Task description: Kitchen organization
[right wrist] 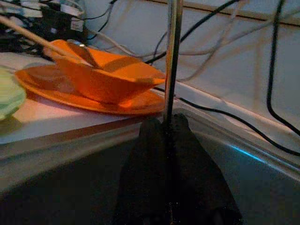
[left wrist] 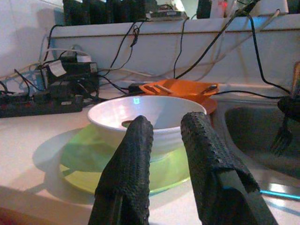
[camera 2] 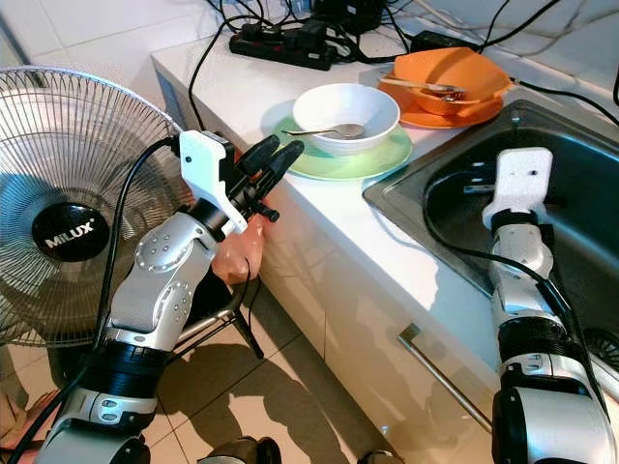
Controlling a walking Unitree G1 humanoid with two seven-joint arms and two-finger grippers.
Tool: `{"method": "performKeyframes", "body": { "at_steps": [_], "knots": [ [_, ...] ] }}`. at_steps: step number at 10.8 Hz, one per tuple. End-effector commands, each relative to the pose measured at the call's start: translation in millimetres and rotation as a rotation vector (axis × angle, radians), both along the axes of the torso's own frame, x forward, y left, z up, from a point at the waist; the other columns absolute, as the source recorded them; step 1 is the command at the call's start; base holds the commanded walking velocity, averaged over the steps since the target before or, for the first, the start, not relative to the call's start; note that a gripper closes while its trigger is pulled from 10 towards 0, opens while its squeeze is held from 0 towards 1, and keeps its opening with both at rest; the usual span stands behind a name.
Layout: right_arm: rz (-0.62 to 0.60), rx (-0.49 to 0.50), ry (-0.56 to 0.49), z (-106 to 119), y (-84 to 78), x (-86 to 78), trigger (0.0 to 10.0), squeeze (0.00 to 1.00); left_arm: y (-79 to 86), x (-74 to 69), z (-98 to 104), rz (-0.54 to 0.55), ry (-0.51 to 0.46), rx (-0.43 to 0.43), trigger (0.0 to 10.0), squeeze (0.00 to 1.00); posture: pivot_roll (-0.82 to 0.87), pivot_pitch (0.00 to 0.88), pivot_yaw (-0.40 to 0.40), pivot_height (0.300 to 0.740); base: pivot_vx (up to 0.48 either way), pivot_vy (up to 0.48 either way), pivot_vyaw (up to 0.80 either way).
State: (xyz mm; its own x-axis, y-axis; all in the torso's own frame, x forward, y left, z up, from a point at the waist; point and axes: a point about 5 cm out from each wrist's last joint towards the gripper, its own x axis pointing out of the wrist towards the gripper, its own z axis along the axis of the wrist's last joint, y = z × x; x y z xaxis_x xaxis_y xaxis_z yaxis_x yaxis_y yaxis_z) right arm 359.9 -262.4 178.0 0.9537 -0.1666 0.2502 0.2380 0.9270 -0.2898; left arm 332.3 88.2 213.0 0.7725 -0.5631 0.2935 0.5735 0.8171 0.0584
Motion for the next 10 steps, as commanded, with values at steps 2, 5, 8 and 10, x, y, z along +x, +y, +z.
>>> {"method": "performKeyframes", "body": {
  "at_steps": [2, 5, 8, 10],
  "knots": [
    [0.004, -0.073, 0.067, 5, -7.4, 2.8, 10.0, 0.0, -1.0, -2.9, 2, -0.007, -0.004, 0.008, 10.0, 0.0, 0.0, 0.097, 0.063, 0.74, 0.0, 0.0, 0.0],
    [-0.01, -0.156, 0.089, 27, -15.2, 7.1, 10.0, 0.0, -2.7, -2.7, 3, -0.014, -0.004, 0.006, 10.0, 0.0, -0.01, 0.099, 0.061, 0.74, 0.0, 0.0, 0.0],
    [0.035, -0.185, 0.161, 35, -7.2, 13.5, 10.0, 0.0, -6.2, -2.7, 4, -0.029, -0.002, 0.004, 10.0, 0.0, -0.02, 0.108, 0.06, 0.74, 0.0, 0.0, 0.0],
    [0.099, -0.22, 0.286, 16, 4.8, 14.4, 10.0, 0.0, -7.7, -2.9, 3, -0.036, 0.001, 0.005, 10.0, 0.0, -0.02, 0.108, 0.058, 0.74, 0.0, 0.0, 0.0]
  ]
}}
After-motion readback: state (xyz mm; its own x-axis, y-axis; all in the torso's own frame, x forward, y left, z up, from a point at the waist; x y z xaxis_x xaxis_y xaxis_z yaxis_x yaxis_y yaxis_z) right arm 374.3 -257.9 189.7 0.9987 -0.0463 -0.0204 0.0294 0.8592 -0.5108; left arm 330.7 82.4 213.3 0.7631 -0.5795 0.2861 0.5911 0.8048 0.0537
